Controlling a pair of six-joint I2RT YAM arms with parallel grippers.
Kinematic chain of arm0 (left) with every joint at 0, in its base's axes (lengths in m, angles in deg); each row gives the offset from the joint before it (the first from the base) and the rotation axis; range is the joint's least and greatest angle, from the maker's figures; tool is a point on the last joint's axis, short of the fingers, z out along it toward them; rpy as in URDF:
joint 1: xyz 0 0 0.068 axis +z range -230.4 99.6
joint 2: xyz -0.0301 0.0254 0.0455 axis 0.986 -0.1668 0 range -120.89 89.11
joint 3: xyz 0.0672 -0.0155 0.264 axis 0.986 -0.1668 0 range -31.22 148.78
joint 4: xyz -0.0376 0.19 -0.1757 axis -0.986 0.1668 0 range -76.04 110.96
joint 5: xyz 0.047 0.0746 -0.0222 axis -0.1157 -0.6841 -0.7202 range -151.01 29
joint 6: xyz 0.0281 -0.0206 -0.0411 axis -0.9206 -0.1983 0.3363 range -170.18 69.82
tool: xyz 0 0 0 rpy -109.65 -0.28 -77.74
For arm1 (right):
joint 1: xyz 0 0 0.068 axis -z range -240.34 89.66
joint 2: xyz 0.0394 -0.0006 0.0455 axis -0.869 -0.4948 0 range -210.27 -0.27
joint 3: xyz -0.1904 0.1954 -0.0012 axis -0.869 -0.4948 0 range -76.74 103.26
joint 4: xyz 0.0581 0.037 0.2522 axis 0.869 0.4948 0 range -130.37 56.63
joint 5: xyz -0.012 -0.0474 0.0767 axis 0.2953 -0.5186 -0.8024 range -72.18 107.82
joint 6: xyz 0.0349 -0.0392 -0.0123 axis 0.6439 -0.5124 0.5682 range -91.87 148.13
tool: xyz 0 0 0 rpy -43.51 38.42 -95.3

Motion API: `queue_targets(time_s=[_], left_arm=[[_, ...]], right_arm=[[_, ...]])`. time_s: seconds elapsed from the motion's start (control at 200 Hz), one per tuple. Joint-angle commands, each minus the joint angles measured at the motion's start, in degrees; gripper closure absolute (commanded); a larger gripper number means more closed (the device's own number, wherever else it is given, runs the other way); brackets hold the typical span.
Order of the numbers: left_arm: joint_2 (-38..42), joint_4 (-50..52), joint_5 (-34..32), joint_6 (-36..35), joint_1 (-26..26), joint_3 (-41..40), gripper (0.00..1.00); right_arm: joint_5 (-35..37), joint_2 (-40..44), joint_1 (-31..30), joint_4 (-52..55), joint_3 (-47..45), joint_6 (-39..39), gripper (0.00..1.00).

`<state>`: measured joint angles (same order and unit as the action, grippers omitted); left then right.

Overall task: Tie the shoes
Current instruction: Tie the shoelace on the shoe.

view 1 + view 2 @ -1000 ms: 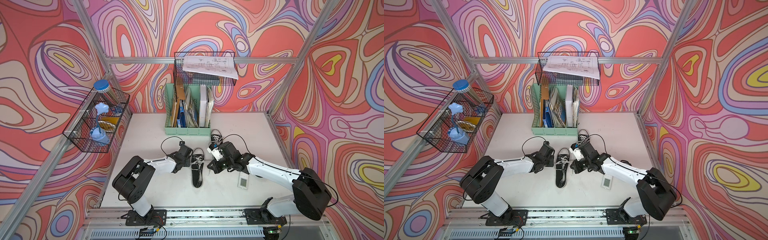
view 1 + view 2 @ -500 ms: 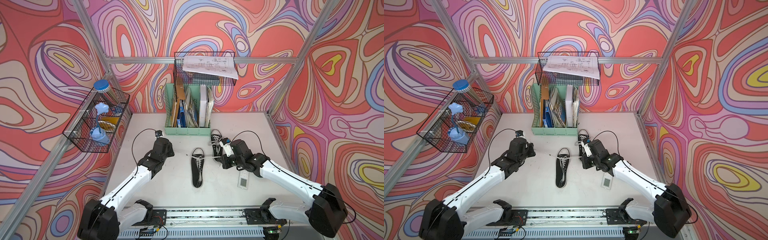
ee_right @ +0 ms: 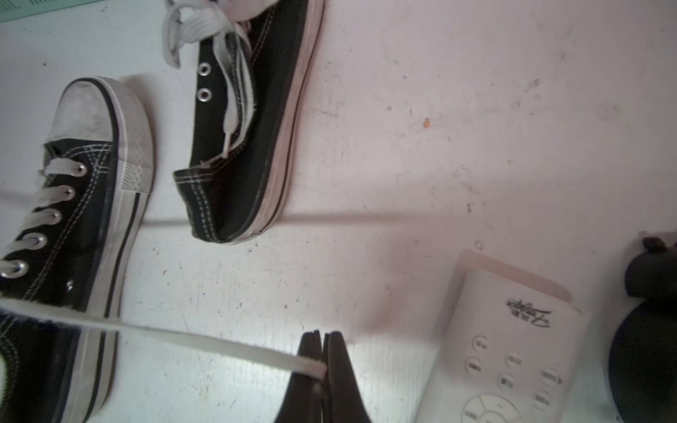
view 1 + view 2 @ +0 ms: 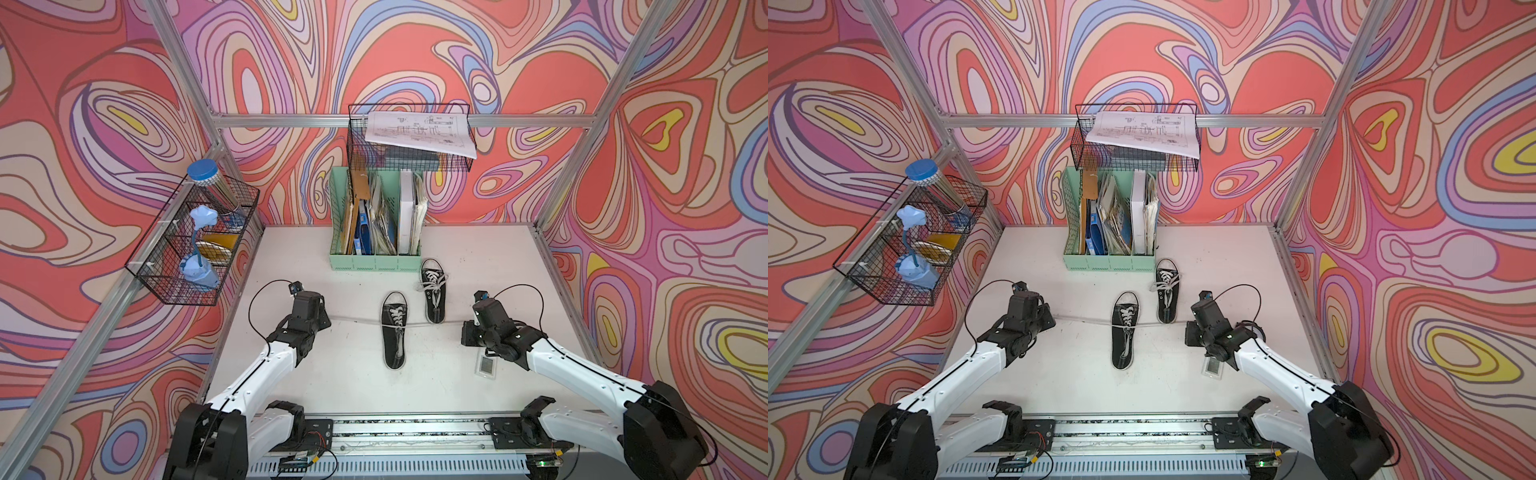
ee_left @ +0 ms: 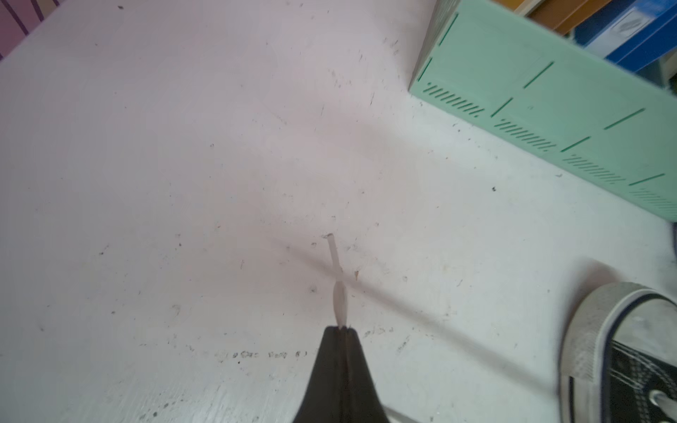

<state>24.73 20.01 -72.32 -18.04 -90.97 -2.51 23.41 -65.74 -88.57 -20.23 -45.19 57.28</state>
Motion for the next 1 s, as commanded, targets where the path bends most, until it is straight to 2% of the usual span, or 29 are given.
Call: queue_targets(time_s=[0.0, 0.09, 0.26, 0.366, 0.476, 0.636, 0.806, 0.991], left_arm=[[-2.6, -4.0, -0.3, 1.0, 2.8, -1.3, 1.0], [-3.6, -4.2, 1.8, 1.1, 3.2, -0.8, 1.0], [-0.6, -5.1, 9.4, 1.4, 2.2, -0.3, 1.0], [1.8, -4.2, 13.9, 2.1, -0.1, 0.2, 1.0], [3.4, -2.2, 17.4, 2.2, -3.0, 5.1, 1.0], [4.5, -0.3, 23.9, 1.9, -4.8, 9.7, 1.0], [5.0, 2.4, 28.2, 1.7, -5.8, 14.0, 1.0], [7.1, 3.8, 30.7, 2.4, -6.4, 16.9, 1.0]], right_arm=[[2.7, -1.0, 2.4, -2.1, -1.3, 2.7, 1.0], [-0.9, -2.7, 2.8, -4.4, -1.3, 2.1, 1.0], [-15.4, -6.4, 2.1, -10.6, -0.4, -1.9, 1.0], [-16.5, -8.7, -1.5, -9.5, 1.2, -3.2, 1.0], [-15.7, -11.3, -6.8, -7.5, 3.2, -4.0, 1.0], [-11.4, -12.0, -12.3, -2.0, 6.3, -6.7, 0.79], [-7.5, -5.8, -13.0, 1.4, 8.2, -9.8, 0.54], [-7.1, -2.9, -13.8, 1.0, 11.4, -15.3, 0.46]])
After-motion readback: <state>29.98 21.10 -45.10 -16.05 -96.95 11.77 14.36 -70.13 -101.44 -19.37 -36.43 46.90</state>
